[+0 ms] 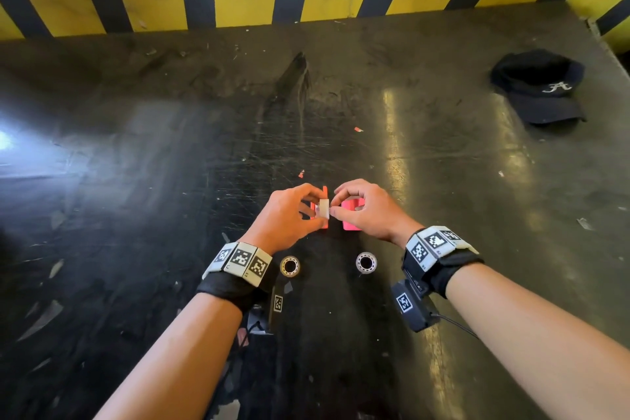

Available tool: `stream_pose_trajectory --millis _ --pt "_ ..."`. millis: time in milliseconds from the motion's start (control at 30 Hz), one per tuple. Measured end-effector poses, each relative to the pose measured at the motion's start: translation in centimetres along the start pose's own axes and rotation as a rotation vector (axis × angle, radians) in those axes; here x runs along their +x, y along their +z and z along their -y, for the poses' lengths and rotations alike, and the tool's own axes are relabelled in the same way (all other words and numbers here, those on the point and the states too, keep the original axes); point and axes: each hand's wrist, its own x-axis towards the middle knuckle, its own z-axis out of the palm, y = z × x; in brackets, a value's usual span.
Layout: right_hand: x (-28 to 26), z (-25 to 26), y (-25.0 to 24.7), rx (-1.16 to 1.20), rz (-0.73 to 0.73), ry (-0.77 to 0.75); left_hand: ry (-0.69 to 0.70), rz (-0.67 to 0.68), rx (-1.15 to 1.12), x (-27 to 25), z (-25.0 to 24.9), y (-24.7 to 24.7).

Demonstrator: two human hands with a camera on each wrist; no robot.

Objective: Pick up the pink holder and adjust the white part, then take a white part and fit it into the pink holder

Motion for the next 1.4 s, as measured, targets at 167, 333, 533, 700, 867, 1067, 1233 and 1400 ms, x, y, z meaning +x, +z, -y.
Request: stream_pose_trajectory --millis 167,333,533,700,867,1067,1233,1400 --pt "-1.3 0.6 0.3 -0.020 -0.009 -0.051 0.013 -0.005 -0.002 -1.5 -0.8 0.1" --pt "-2.3 0.5 0.4 -0.060 0.037 -0.060 0.024 0.002 0.010 -2.6 -1.2 0.5" --pt "-3.4 -0.9 -0.8 -0.082 0.033 0.047 -0.056 -0.008 0.087 -2.9 0.2 2.3" --pt "-4.4 -3.0 -2.1 -0.103 0.015 0.126 -0.141 0.090 0.325 -3.2 1.9 7.2" --pt "-5.6 -4.1 -2.3 -0.109 0.011 0.174 -0.220 0.125 0.499 -3.3 3.0 10.9" --pt "-6.4 -5.8 -3.4 -0.130 0.026 0.207 -0.101 0.043 0.571 -2.8 1.9 11.9" --pt "-7.4 -5.0 -4.3 -0.110 0.020 0.200 -0.019 0.135 0.601 -0.7 -1.5 13.8" --pt "-8.1 -5.6 -4.7 -0.096 0.022 0.195 -0.076 0.204 0.537 0.0 -1.8 15.2"
